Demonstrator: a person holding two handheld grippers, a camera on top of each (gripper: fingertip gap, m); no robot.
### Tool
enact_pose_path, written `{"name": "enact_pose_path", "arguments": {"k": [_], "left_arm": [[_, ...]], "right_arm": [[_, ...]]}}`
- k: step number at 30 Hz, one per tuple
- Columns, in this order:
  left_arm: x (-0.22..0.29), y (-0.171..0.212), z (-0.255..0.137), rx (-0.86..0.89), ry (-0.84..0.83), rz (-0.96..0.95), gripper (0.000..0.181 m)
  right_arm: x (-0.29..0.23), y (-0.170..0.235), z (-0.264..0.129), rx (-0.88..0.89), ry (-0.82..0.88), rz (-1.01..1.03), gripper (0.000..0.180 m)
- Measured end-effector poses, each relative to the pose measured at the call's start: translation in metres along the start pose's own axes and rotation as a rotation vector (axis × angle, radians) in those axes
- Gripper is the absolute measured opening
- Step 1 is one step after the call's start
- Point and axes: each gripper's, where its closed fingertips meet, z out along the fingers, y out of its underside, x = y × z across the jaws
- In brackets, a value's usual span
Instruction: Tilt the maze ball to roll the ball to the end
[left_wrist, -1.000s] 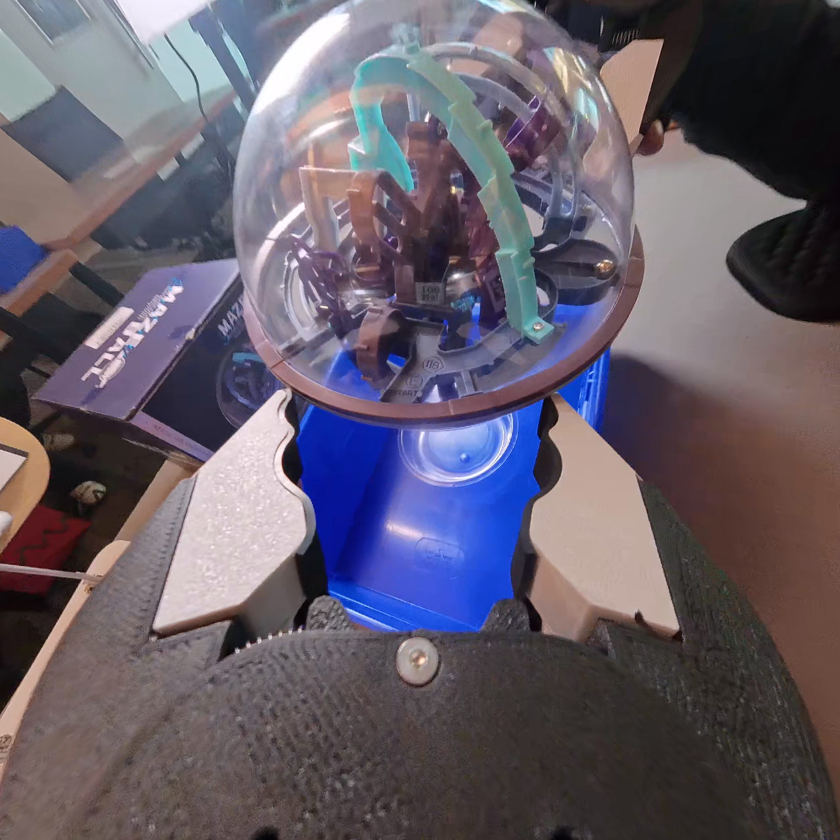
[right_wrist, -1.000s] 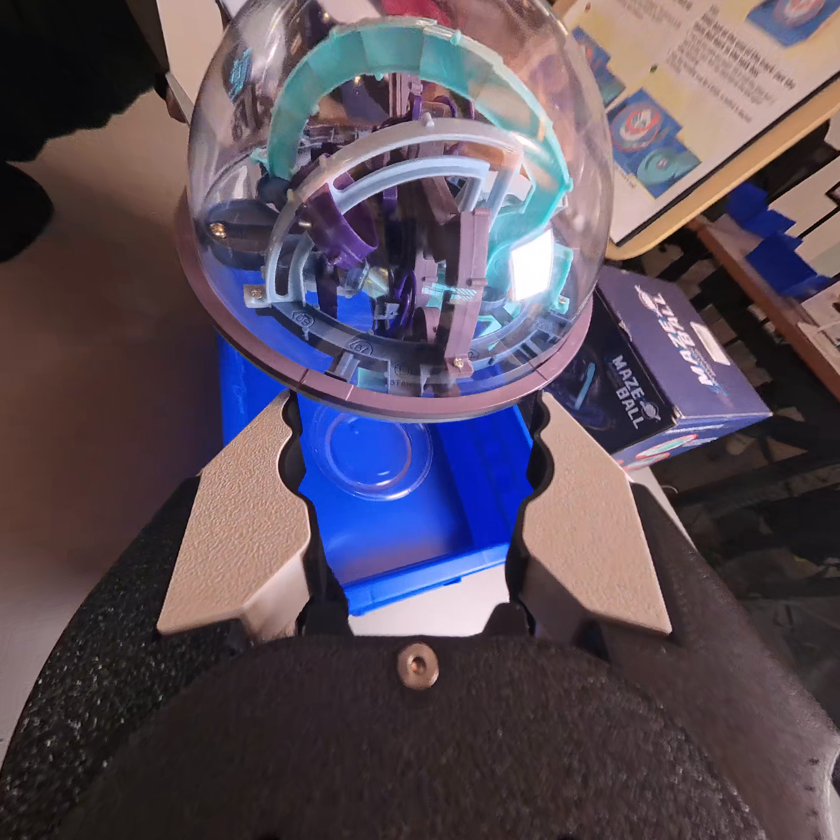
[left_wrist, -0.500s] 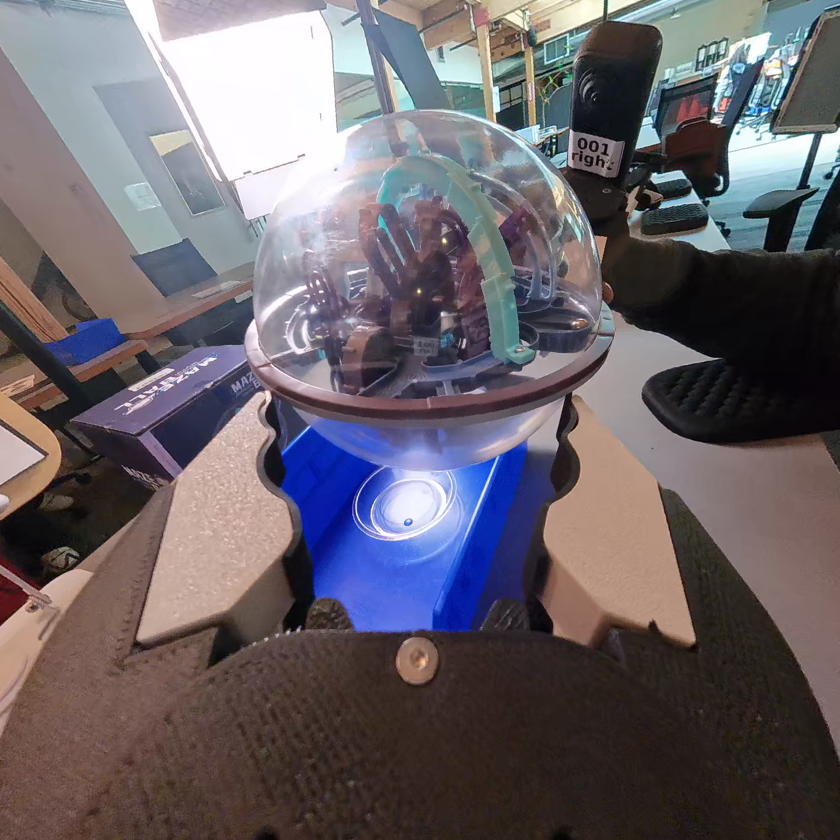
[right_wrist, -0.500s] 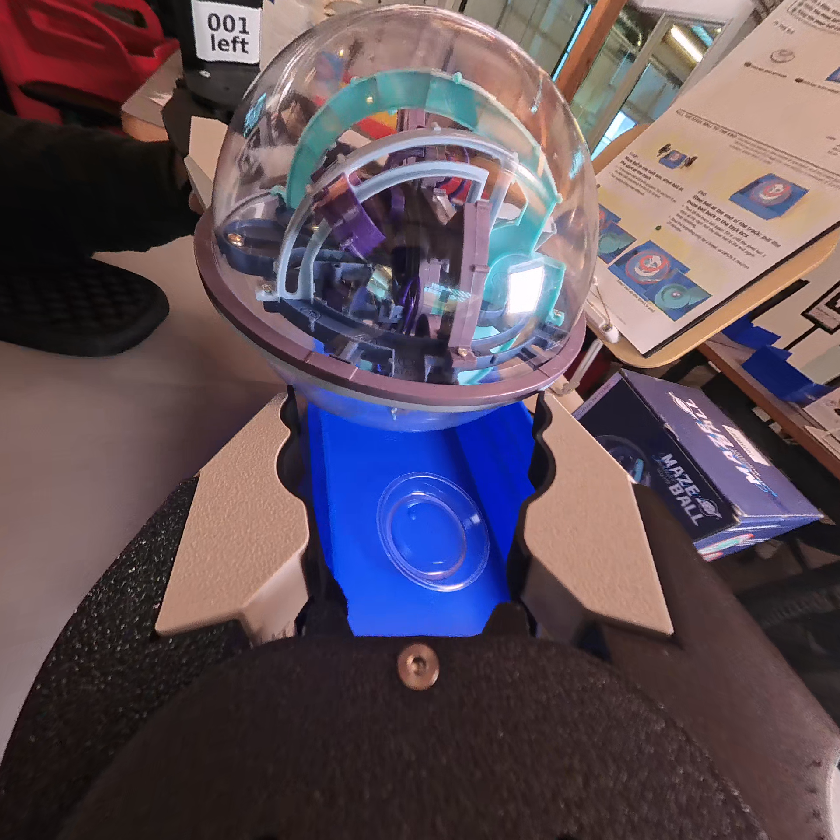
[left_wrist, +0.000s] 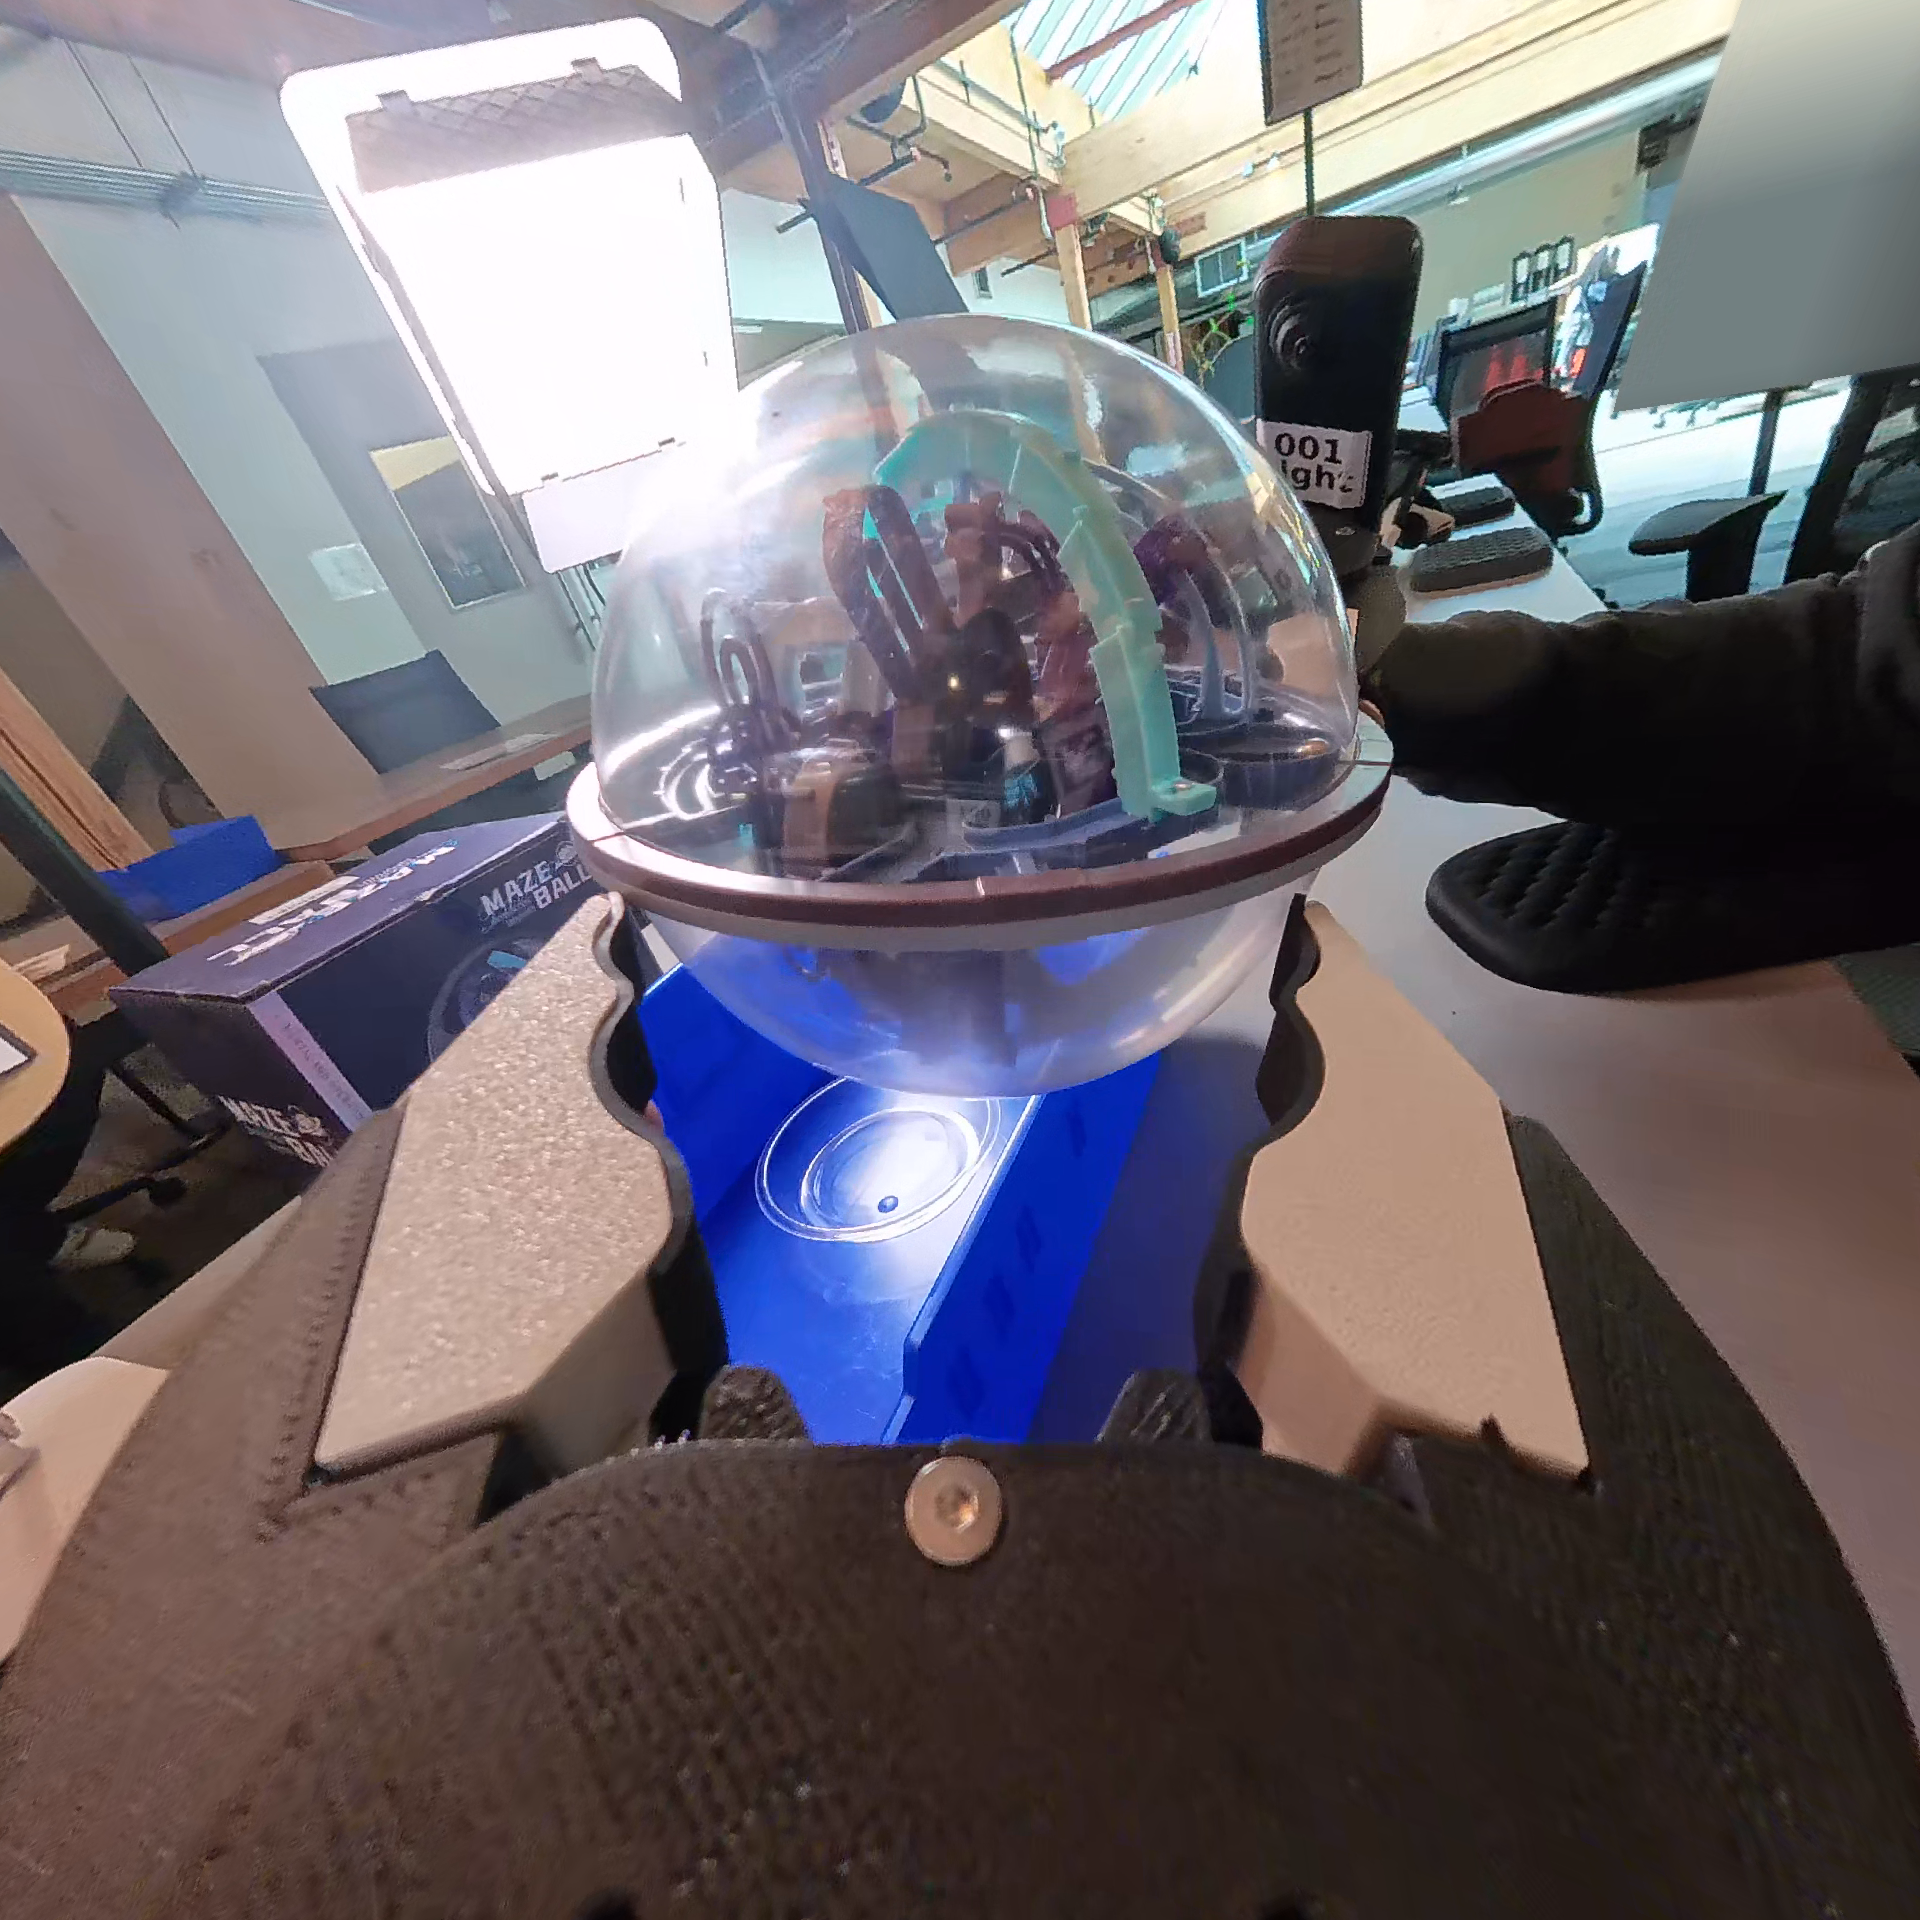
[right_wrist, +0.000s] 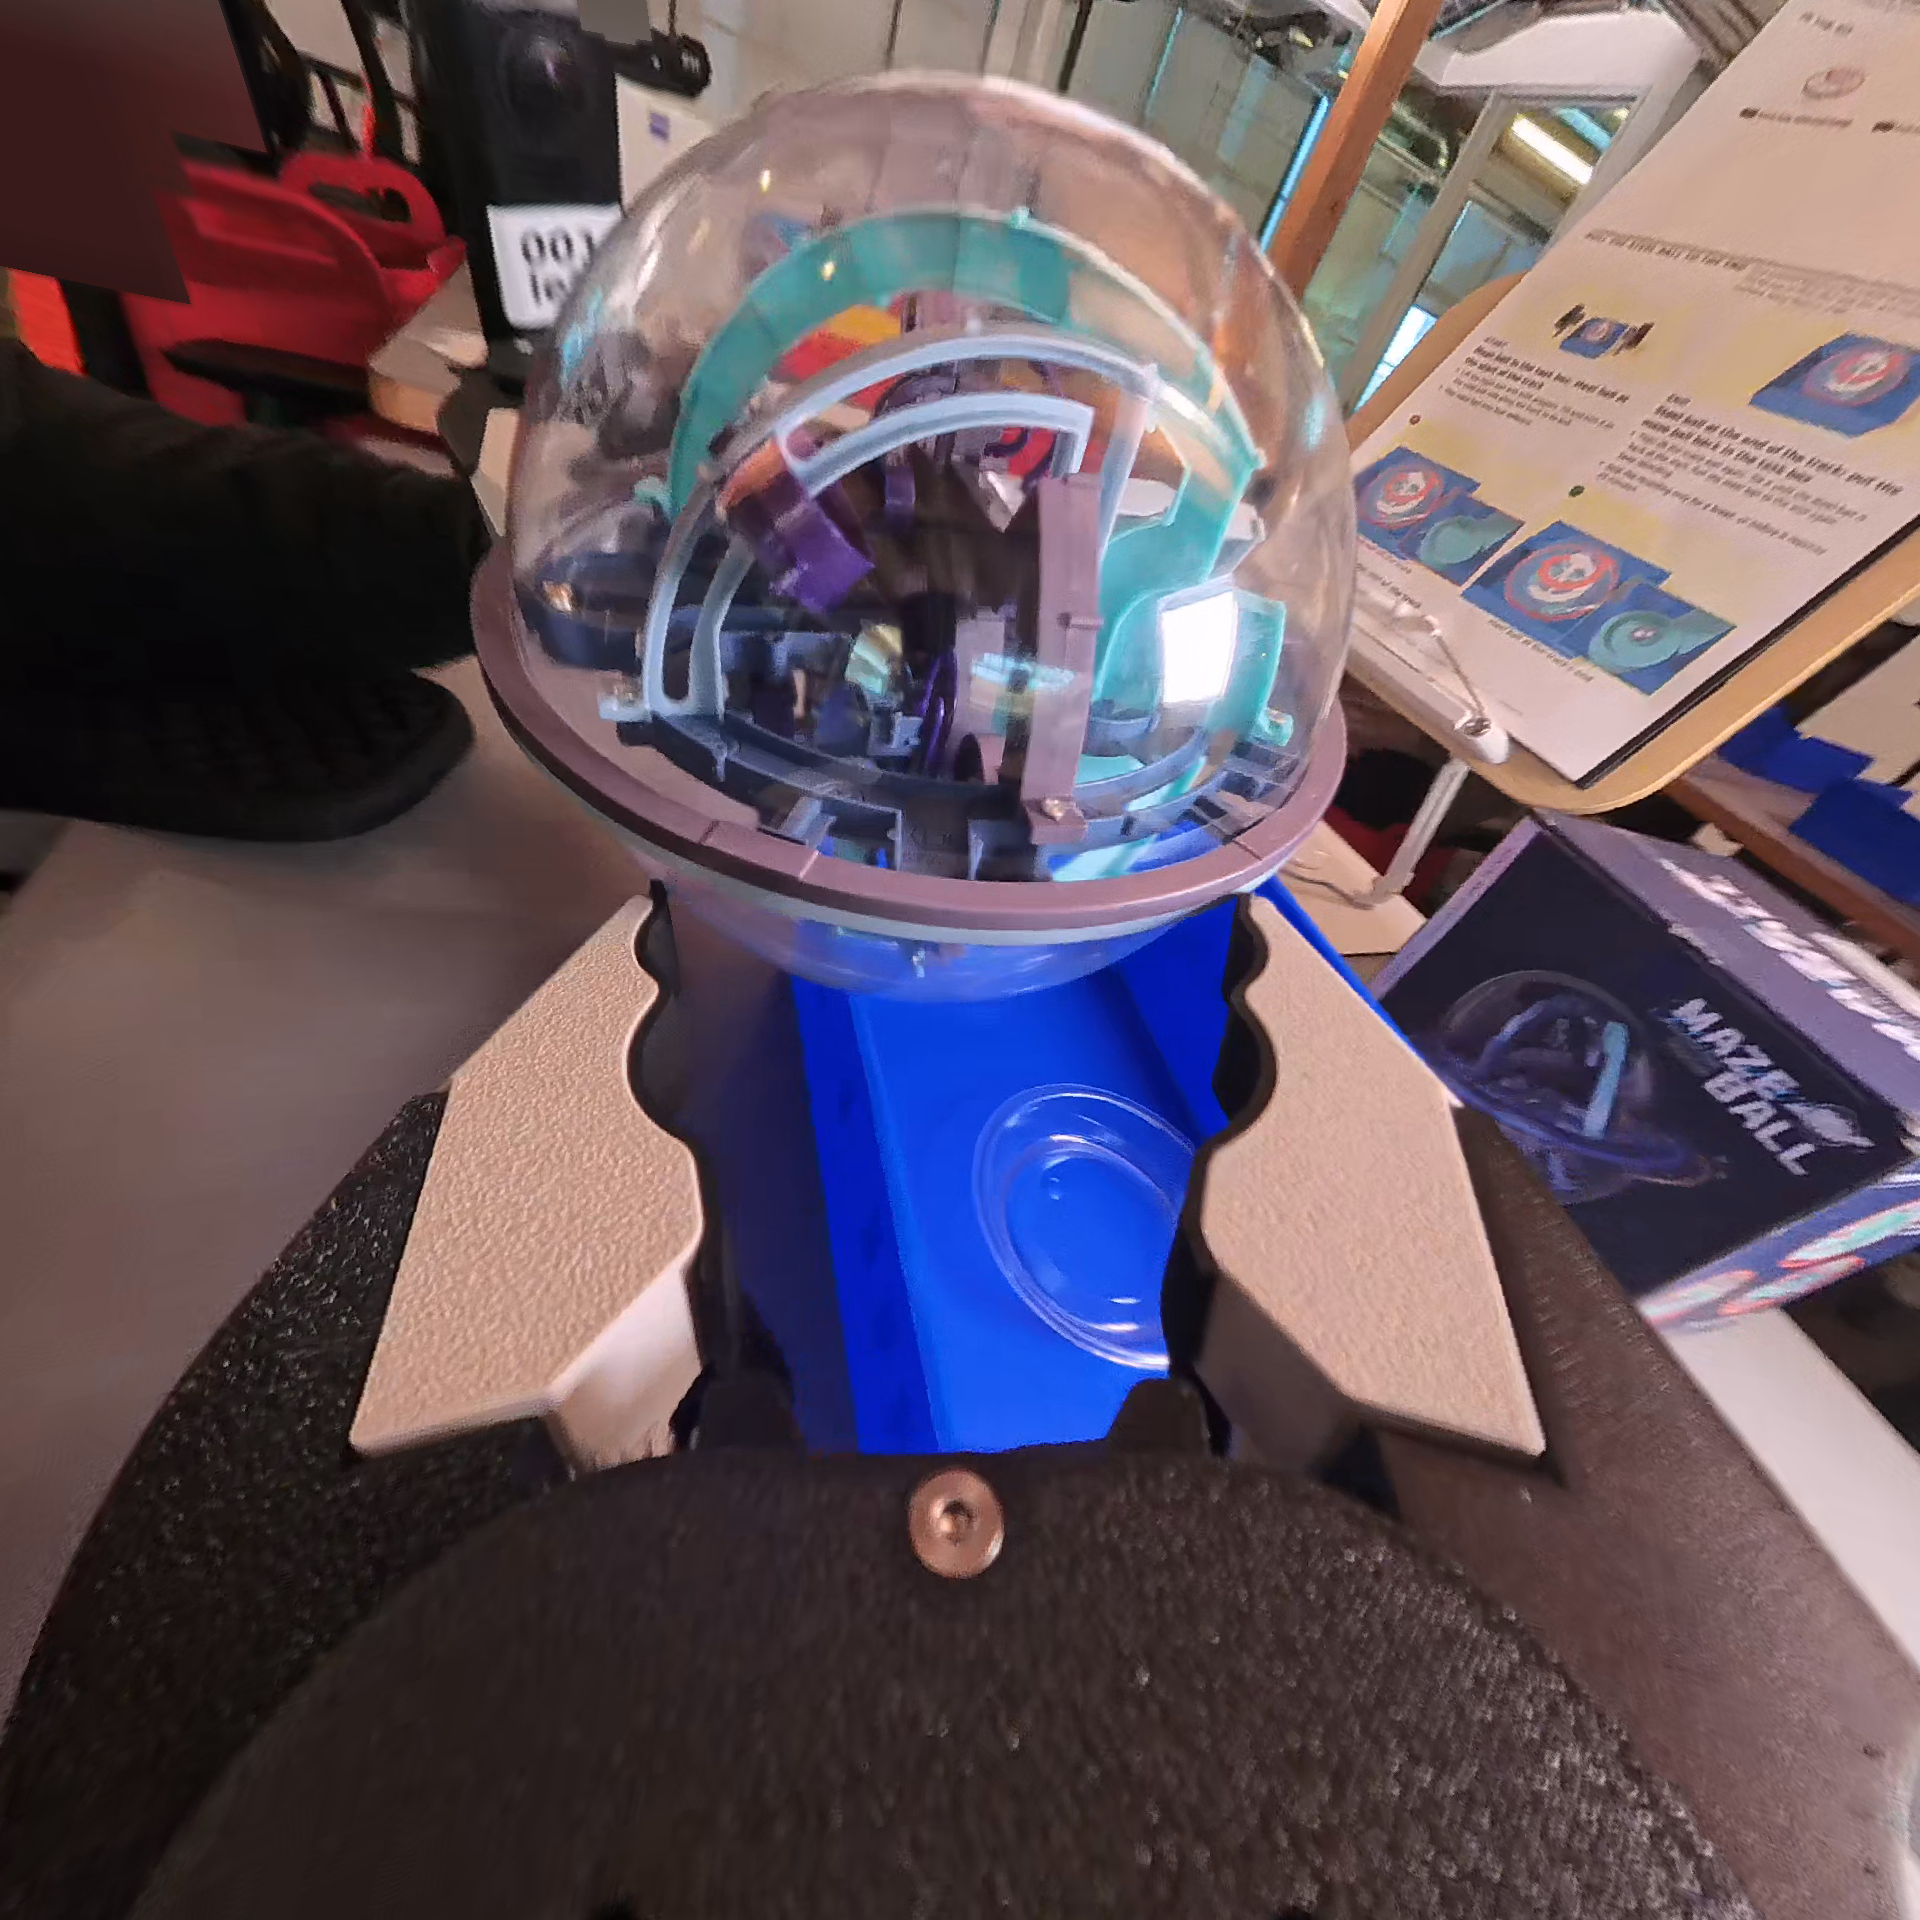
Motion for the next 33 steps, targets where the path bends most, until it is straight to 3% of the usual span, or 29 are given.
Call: {"name": "enact_pose_path", "arguments": {"k": [4,15,20,26,33], "left_arm": [[-0.002,0.014,0.002,-0.035,0.005,-0.021,0.12],[0.001,0.001,0.001,0.037,0.009,-0.035,0.12],[0.003,0.0,0.0,0.041,0.009,-0.01,0.12],[0.002,0.003,0.003,0.048,-0.01,-0.036,0.12],[0.002,0.007,0.007,0.03,0.005,-0.153,0.122]], "right_arm": [[-0.001,-0.004,-0.003,0.048,-0.036,0.084,0.105],[-0.006,-0.01,-0.009,0.144,-0.187,0.349,0.105],[0.003,-0.02,-0.016,0.257,-0.223,0.496,0.091],[0.007,-0.021,-0.015,0.268,-0.198,0.534,0.094],[0.001,-0.008,-0.008,0.173,-0.168,0.436,0.099]]}}
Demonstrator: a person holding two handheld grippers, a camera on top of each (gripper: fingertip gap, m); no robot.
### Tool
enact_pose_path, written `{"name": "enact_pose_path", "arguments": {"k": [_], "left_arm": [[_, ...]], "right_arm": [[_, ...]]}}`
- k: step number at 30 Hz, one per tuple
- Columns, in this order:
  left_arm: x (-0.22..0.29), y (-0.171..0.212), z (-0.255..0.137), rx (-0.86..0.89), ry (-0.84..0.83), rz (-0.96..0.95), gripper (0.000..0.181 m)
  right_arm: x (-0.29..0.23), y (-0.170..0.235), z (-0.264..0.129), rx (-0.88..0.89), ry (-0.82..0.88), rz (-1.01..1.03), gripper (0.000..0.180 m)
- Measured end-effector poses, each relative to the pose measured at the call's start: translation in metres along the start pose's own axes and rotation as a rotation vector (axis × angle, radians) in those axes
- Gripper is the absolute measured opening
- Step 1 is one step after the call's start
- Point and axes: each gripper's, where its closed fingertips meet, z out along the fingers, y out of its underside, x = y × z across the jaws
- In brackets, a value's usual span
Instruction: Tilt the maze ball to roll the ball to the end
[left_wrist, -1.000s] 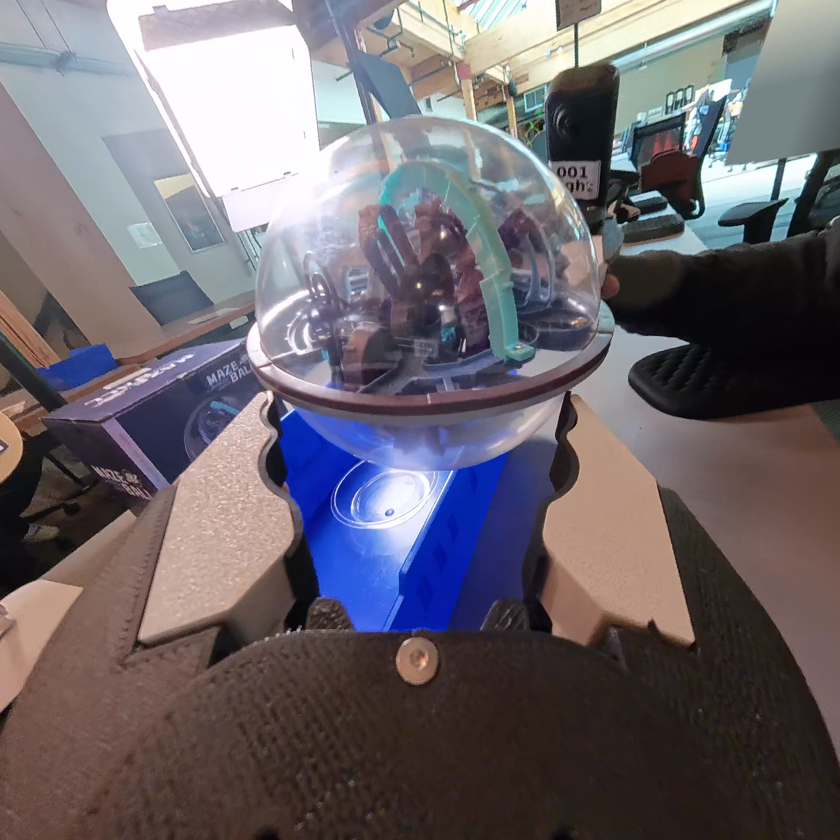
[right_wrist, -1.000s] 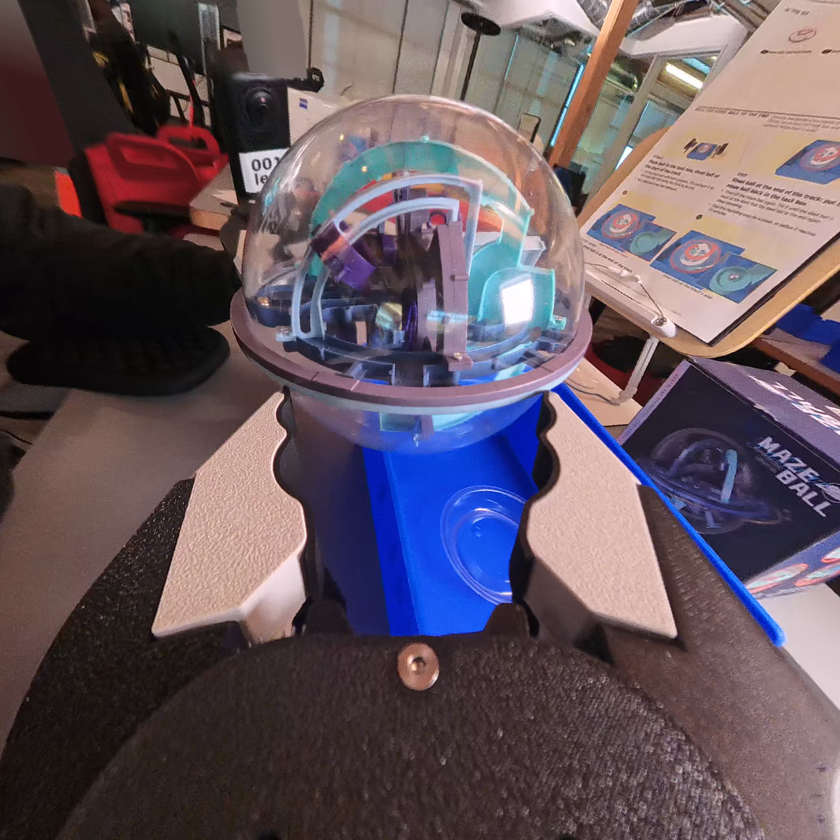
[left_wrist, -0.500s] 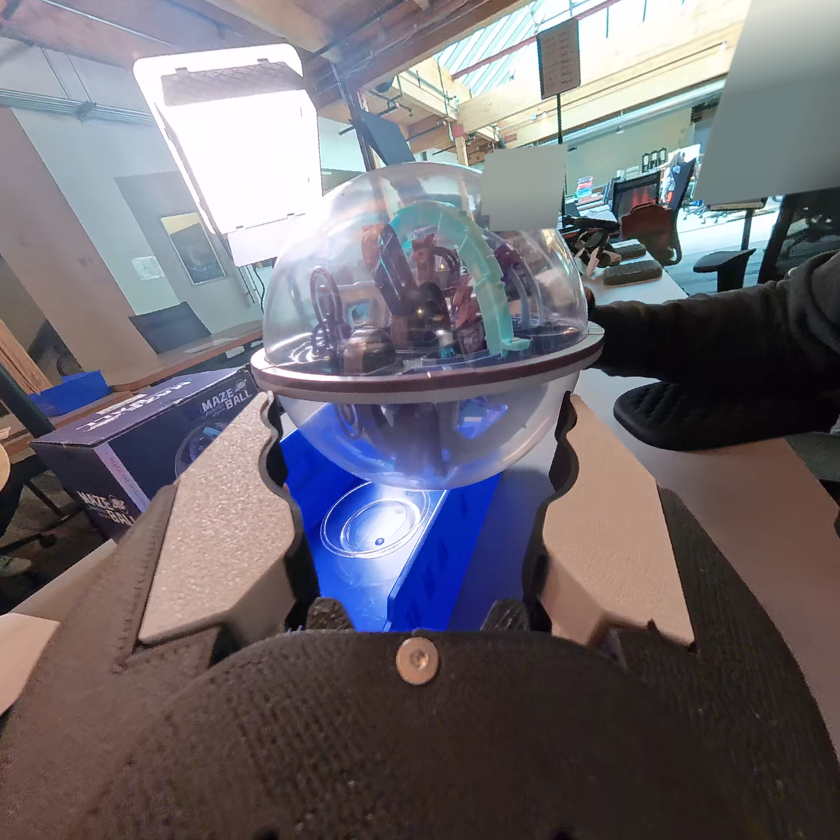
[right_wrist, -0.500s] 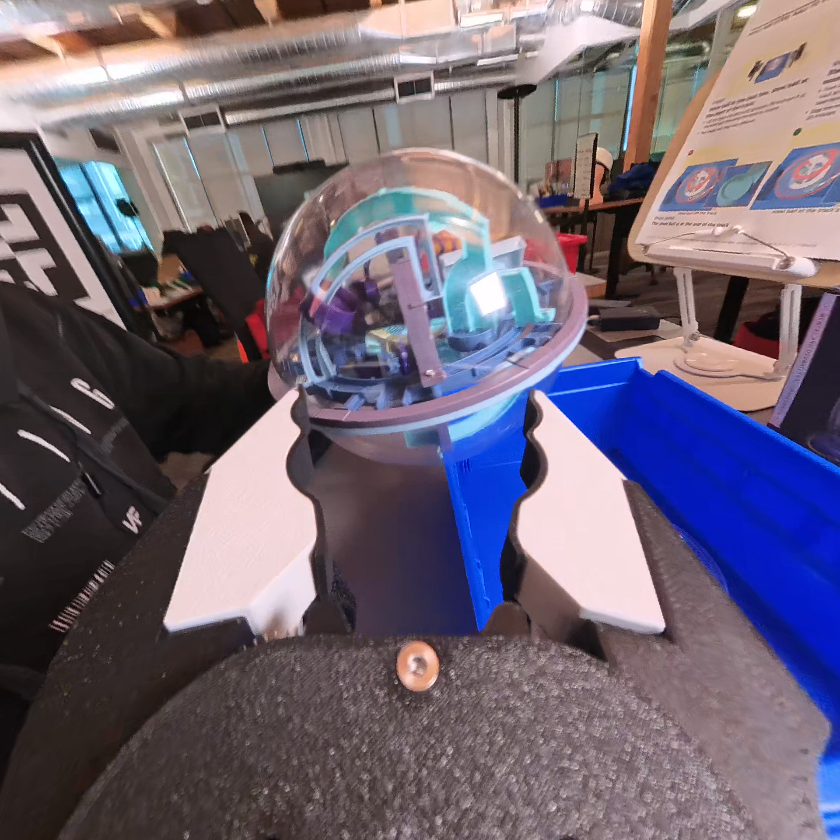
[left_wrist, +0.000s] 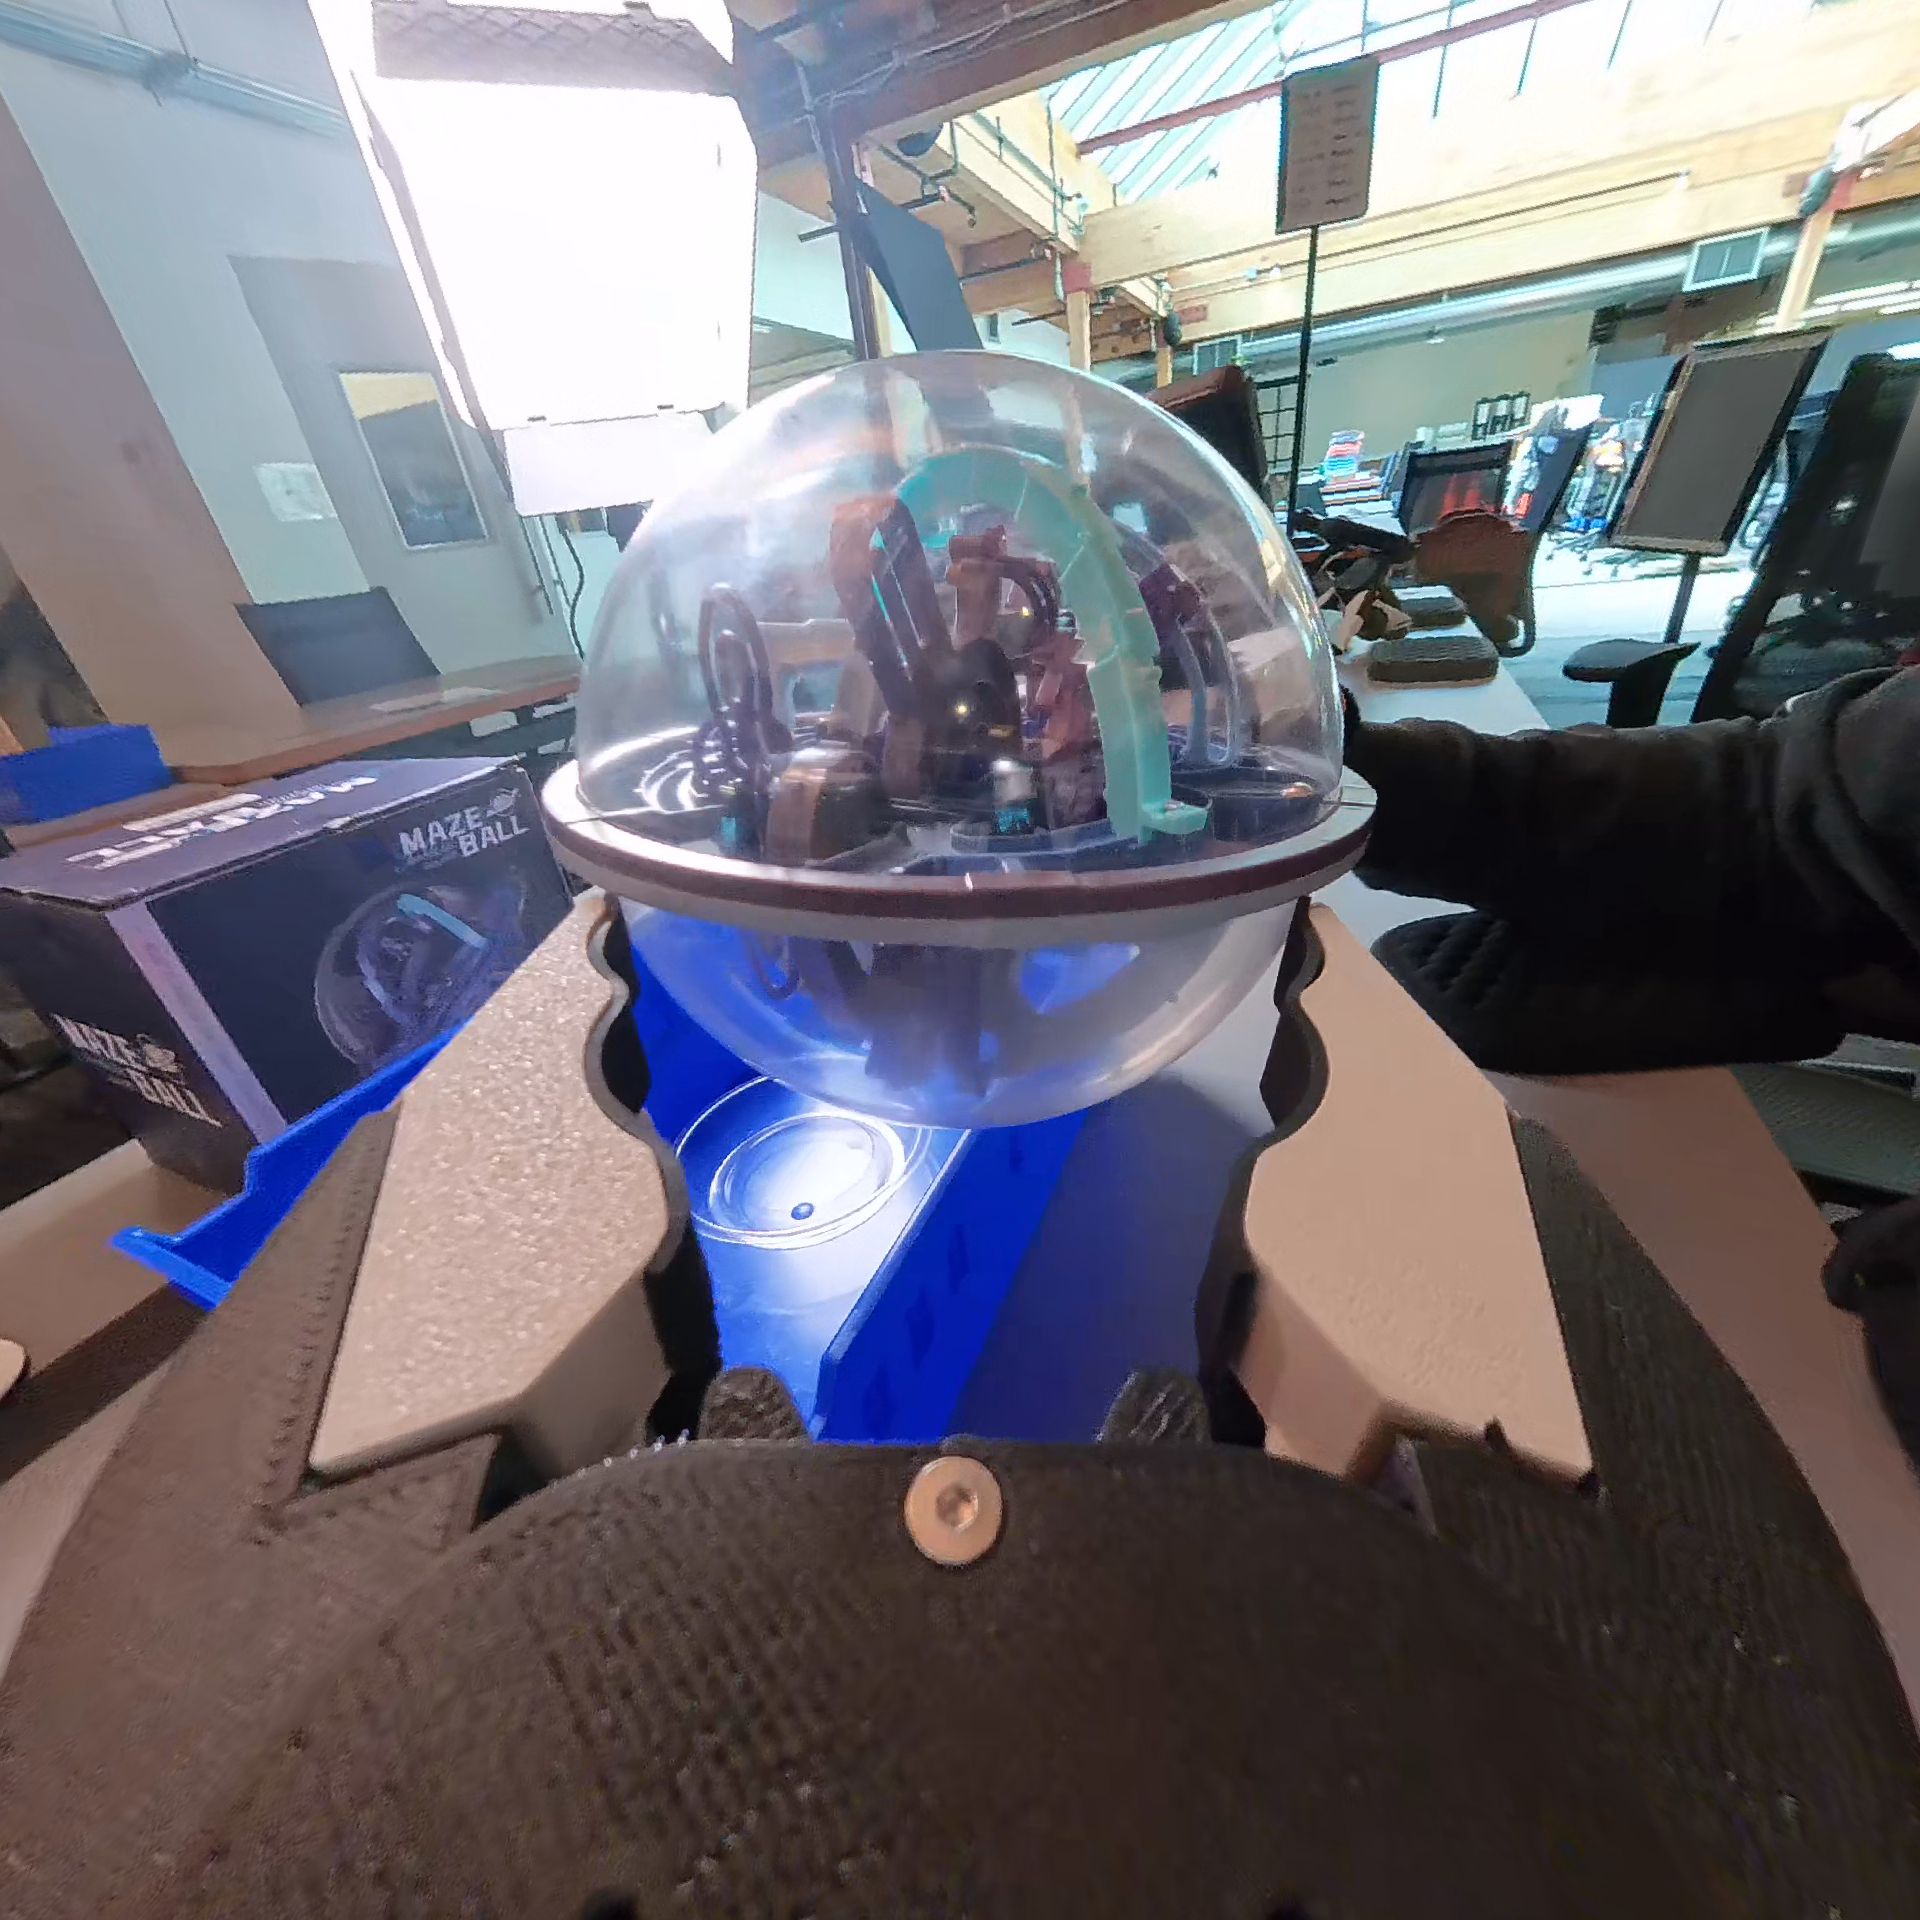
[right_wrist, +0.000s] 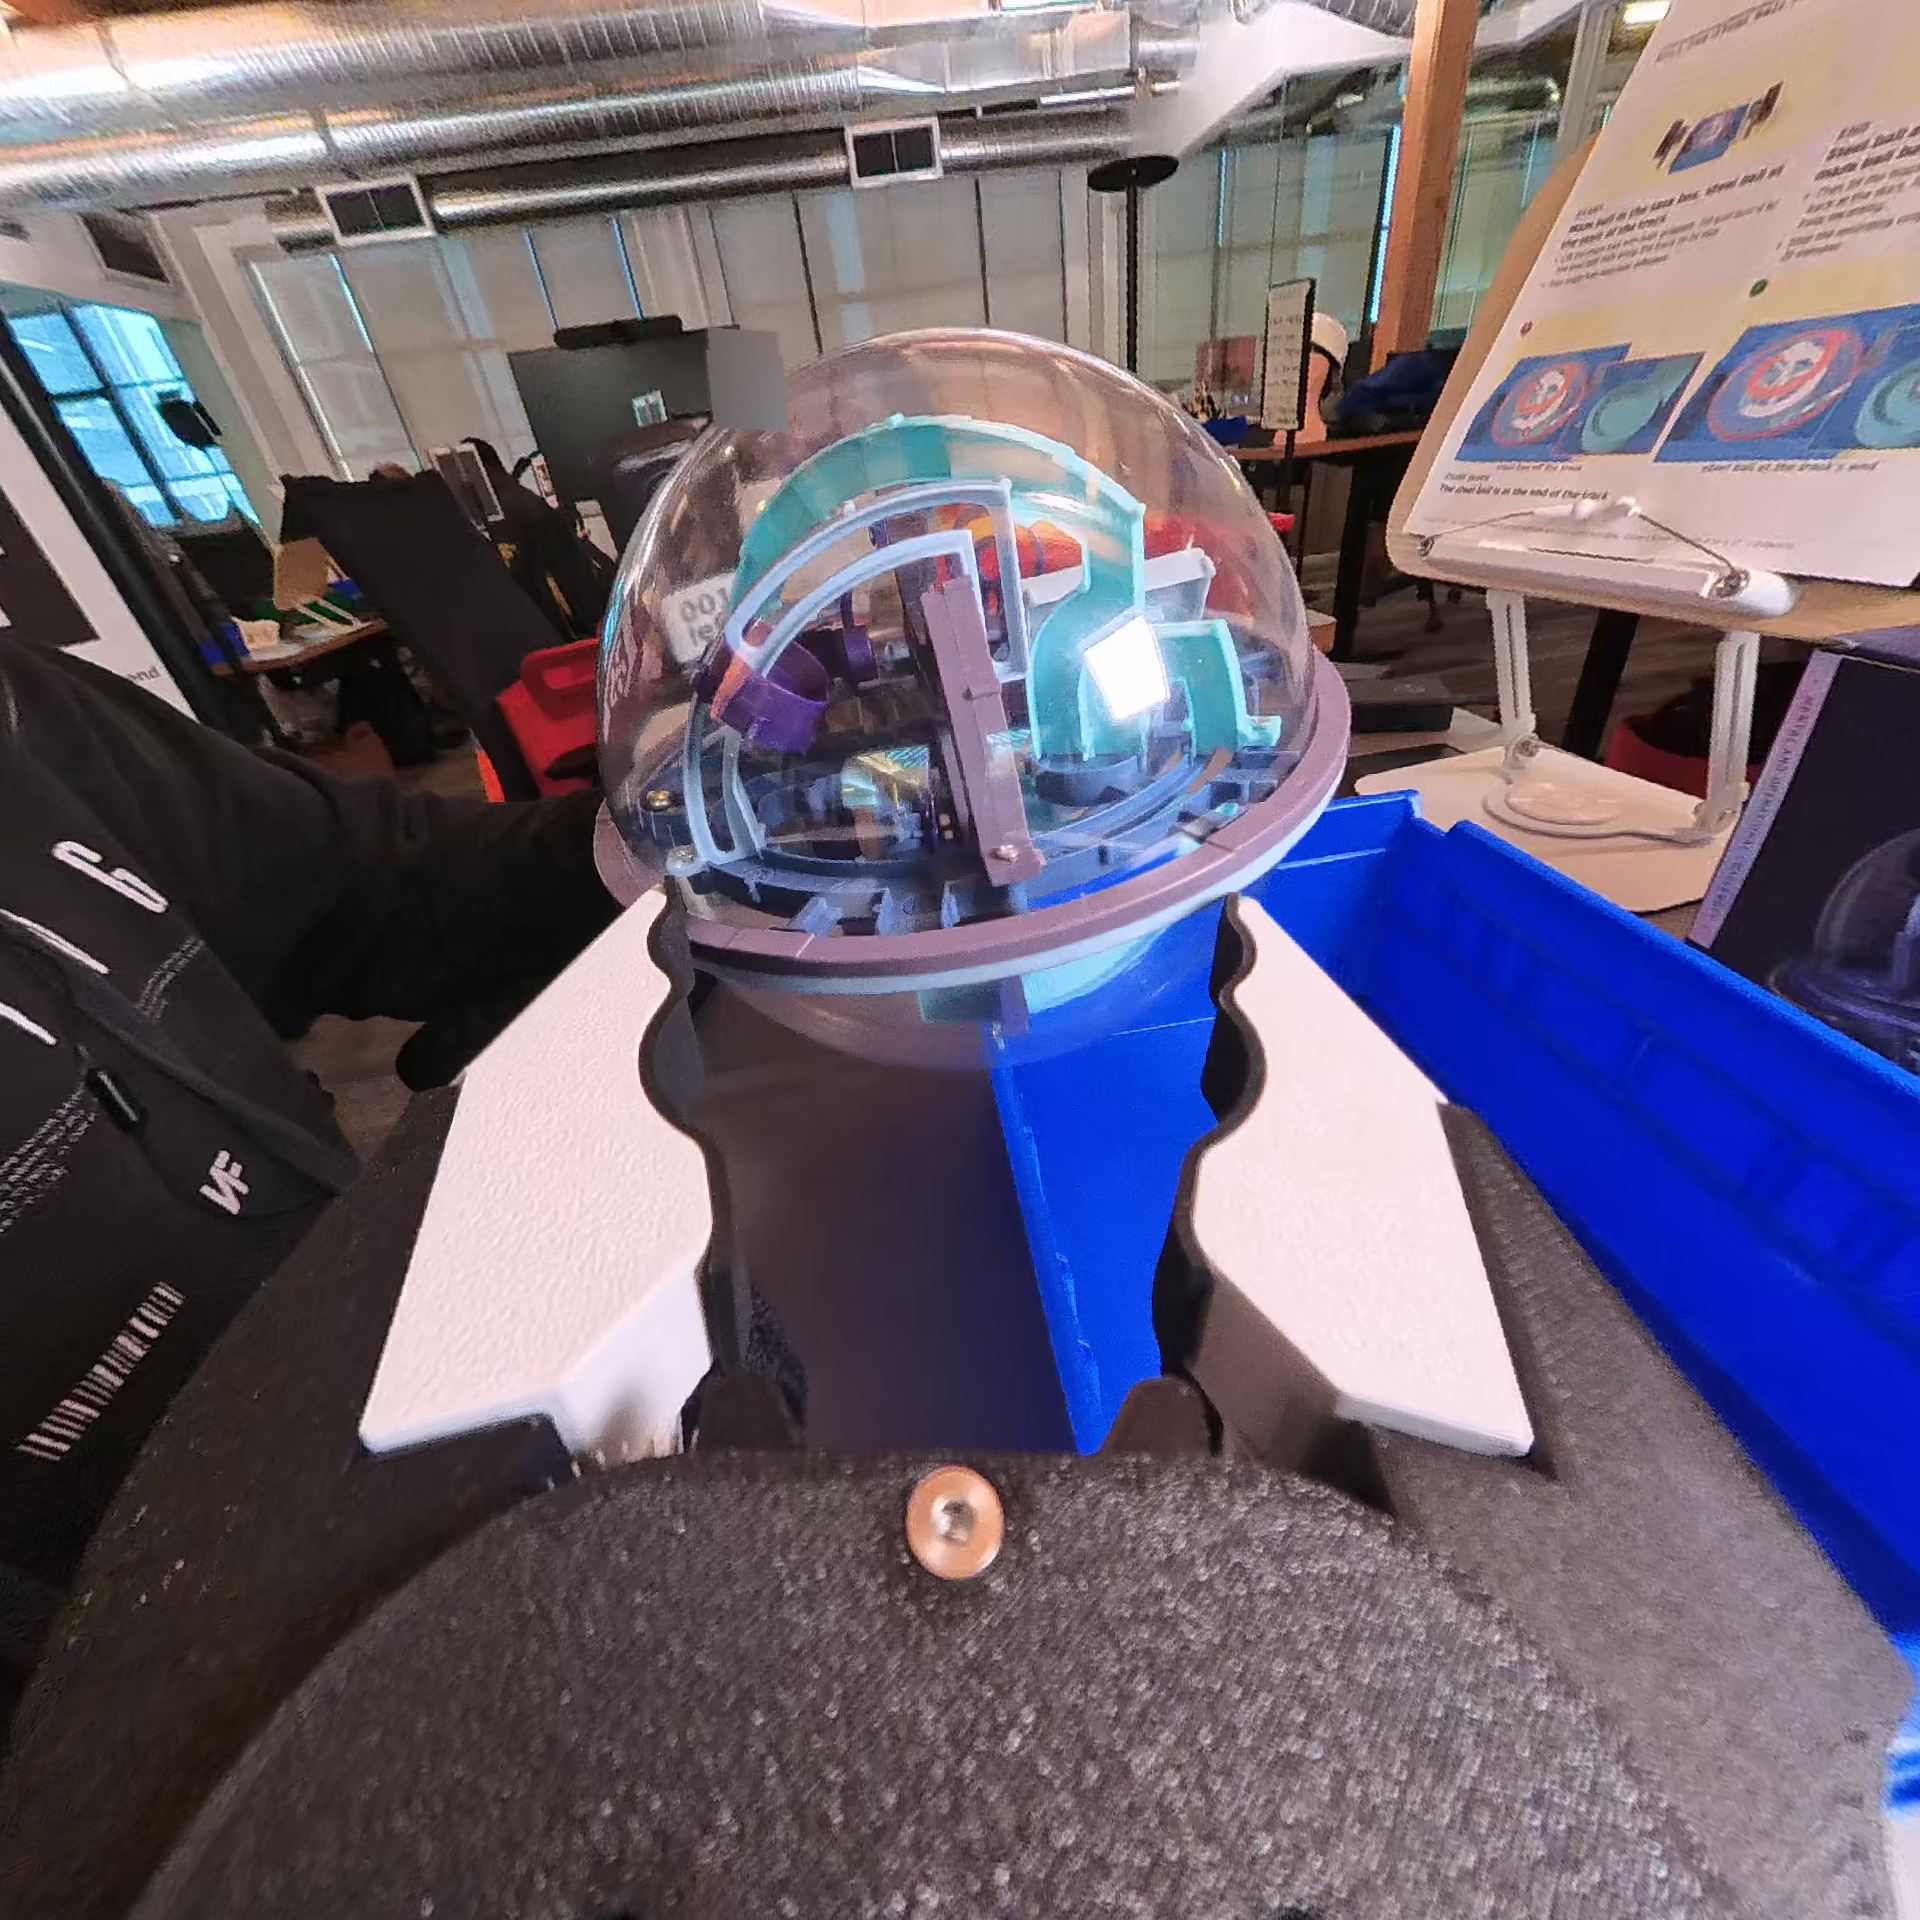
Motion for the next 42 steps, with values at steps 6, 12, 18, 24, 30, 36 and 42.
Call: {"name": "enact_pose_path", "arguments": {"k": [6,12,18,24,30,36,42], "left_arm": [[0.001,0.003,0.001,-0.02,-0.001,-0.011,0.122],[0.0,0.005,0.002,-0.026,0.009,-0.084,0.121],[-0.002,0.001,0.0,0.014,0.046,-0.214,0.121],[-0.006,0.006,0.001,0.001,0.042,-0.254,0.121],[-0.008,0.01,0.001,-0.008,0.052,-0.285,0.121],[-0.006,0.013,0.0,-0.002,0.063,-0.239,0.121],[-0.003,0.014,-0.001,0.037,0.078,-0.158,0.121]], "right_arm": [[0.0,0.001,-0.002,-0.011,-0.011,0.007,0.1],[-0.001,0.001,-0.005,0.0,-0.046,0.066,0.101],[-0.002,-0.002,-0.007,0.013,-0.047,0.051,0.095],[0.004,0.007,-0.001,-0.038,0.043,-0.015,0.092],[0.006,0.012,-0.001,-0.047,0.055,-0.021,0.092],[0.004,0.016,-0.001,-0.052,0.069,-0.075,0.092],[0.001,0.016,-0.001,-0.056,0.09,-0.161,0.094]]}}
